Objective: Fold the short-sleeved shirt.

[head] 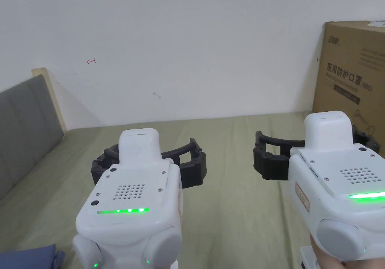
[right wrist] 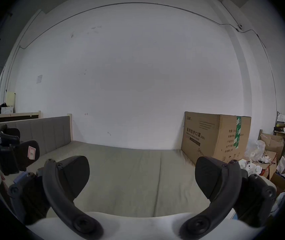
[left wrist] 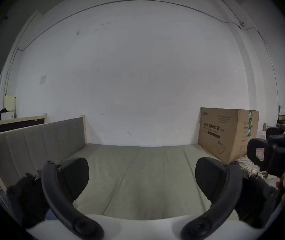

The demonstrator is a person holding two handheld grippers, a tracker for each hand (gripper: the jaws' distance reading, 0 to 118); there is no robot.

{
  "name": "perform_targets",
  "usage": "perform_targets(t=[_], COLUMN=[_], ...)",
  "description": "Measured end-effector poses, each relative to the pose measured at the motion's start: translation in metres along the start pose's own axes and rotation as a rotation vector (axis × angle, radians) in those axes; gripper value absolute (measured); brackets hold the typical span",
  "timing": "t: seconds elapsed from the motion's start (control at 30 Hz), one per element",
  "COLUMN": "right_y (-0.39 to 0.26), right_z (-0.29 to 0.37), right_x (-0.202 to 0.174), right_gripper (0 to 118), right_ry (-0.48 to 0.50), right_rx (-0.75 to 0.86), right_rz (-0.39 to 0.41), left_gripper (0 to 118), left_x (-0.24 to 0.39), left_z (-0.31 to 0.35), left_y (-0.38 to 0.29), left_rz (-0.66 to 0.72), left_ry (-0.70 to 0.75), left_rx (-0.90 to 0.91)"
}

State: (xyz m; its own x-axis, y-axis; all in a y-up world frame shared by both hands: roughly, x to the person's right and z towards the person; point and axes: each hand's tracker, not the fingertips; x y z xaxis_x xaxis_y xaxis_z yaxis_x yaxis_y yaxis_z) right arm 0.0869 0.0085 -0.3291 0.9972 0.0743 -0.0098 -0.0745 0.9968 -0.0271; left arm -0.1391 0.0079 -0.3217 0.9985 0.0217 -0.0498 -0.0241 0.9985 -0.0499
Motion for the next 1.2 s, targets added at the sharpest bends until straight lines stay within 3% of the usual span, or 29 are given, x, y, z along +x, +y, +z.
perform_targets(t=[0.57, 1.2], right_y=[-0.007, -0.011], right_z=[-0.004, -0.009], right_x=[0.000, -0.005], right_gripper=[118, 118], right_ry=[0.004, 0.016], right_rx=[-0.033, -0.064], right_rz=[-0.005, 0.001], left_gripper=[118, 118], left_x=[0.013, 0.003], left_z=[-0.005, -0.014], left_y=[-0.005, -0.002], left_rz=[-0.046, 0.053], left_ry=[0.003, 0.039], left_rx=[-0.040, -0.086])
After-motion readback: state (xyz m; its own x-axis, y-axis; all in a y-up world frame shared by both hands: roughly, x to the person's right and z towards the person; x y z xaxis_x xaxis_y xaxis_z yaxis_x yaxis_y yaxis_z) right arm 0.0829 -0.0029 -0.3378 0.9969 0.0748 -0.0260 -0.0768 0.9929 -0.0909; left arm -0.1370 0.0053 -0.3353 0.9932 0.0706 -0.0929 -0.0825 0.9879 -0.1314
